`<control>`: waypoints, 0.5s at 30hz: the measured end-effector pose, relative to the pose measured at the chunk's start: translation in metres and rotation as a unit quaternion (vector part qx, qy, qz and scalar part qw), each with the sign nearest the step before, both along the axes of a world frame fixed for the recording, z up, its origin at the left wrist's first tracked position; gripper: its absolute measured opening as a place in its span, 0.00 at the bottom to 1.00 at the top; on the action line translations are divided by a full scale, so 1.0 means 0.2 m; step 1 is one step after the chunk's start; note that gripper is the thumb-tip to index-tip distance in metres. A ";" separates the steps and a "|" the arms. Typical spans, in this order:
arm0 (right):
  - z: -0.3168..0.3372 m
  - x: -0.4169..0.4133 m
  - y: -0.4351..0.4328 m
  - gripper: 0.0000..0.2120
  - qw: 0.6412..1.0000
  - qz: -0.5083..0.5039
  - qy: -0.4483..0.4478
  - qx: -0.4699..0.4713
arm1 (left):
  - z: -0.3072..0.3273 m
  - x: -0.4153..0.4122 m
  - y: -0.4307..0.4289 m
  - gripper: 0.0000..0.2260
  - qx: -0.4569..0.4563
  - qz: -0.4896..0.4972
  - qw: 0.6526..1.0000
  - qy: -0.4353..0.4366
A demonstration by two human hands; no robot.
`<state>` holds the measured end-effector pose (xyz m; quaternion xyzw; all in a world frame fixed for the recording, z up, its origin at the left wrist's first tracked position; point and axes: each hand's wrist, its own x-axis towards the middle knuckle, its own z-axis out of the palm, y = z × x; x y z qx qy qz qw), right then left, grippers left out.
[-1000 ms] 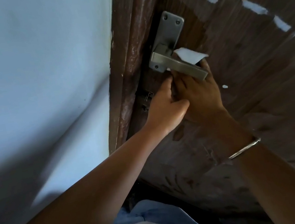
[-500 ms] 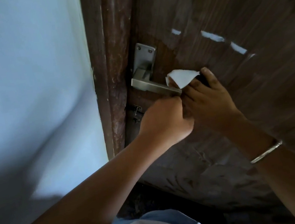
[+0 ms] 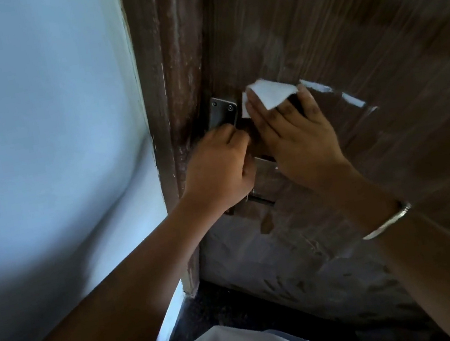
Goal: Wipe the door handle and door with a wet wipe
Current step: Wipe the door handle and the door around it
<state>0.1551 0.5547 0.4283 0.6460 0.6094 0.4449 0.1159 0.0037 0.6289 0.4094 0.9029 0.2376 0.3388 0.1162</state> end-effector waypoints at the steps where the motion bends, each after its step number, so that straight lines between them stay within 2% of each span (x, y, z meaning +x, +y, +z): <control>1: 0.01 -0.02 0.03 0.25 1.000 -0.005 -0.015 -0.013 | 0.00 0.00 0.00 0.06 0.001 -0.004 1.000 0.000; 5: 0.04 -0.01 -0.05 0.23 0.998 -0.008 -0.029 -0.061 | 0.01 -0.02 0.02 0.07 -0.003 -0.023 1.000 -0.009; 10: 0.12 -0.06 -0.01 0.25 0.998 -0.053 -0.024 -0.005 | 0.03 -0.02 0.01 0.08 -0.024 -0.024 0.999 -0.010; 15: 0.14 -0.14 0.05 0.22 0.997 -0.054 -0.013 -0.059 | 0.04 -0.06 0.00 0.06 -0.034 -0.042 0.999 0.000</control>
